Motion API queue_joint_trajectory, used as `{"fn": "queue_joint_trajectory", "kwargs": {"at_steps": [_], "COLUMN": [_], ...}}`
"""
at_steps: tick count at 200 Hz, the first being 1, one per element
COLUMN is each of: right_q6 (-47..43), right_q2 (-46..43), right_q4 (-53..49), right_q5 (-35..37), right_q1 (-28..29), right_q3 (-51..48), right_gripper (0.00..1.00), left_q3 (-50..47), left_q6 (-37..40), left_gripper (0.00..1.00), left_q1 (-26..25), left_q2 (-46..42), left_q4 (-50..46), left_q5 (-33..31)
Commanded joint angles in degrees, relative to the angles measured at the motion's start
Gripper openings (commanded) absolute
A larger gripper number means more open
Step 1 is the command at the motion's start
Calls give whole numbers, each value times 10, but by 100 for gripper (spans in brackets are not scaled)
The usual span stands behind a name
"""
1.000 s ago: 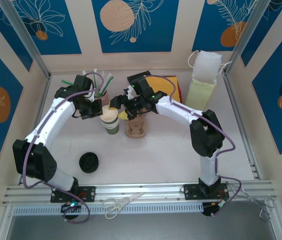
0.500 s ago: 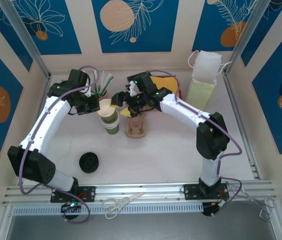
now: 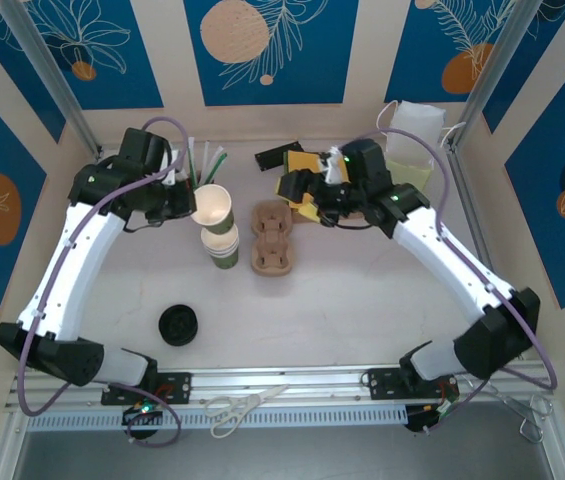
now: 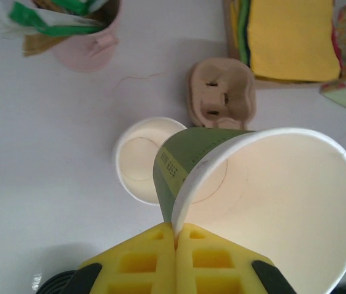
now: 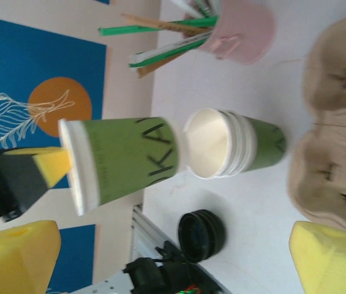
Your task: Pack the takeout coffee
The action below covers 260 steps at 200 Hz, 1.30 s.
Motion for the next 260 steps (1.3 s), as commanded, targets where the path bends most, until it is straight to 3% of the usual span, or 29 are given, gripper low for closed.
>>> {"fn": "queue_joint_trajectory", "kwargs": {"at_steps": [1, 30, 61, 121, 179, 260], "right_q6": [-18, -26, -41, -41, -40, -38], "right_q2": [-49, -104, -145, -168, -170, -163], "right_q4": [-47, -70, -104, -118, -118, -109], "right_q5": [22, 26, 36, 37, 38, 36], "right_q1": [-27, -62, -89, -97, -91, -80], "right_q3": [-44, -90, -113, -134, -140, -147], "right_gripper": [99, 99, 99, 99, 99, 99], "left_q3": [0, -56, -160, -295, -324, -348], "left_q6": [-22, -67, -128, -185, -200, -203], "left_gripper": [0, 0, 0, 0, 0, 0], "left_q1": [-44, -109, -184, -294, -343, -349], "left_q2": [-16, -37, -61, -36, 33, 69], "left_q4": [-28, 6, 103, 245, 306, 316], "left_q5": [-18, -37, -32, -57, -71, -63]}}
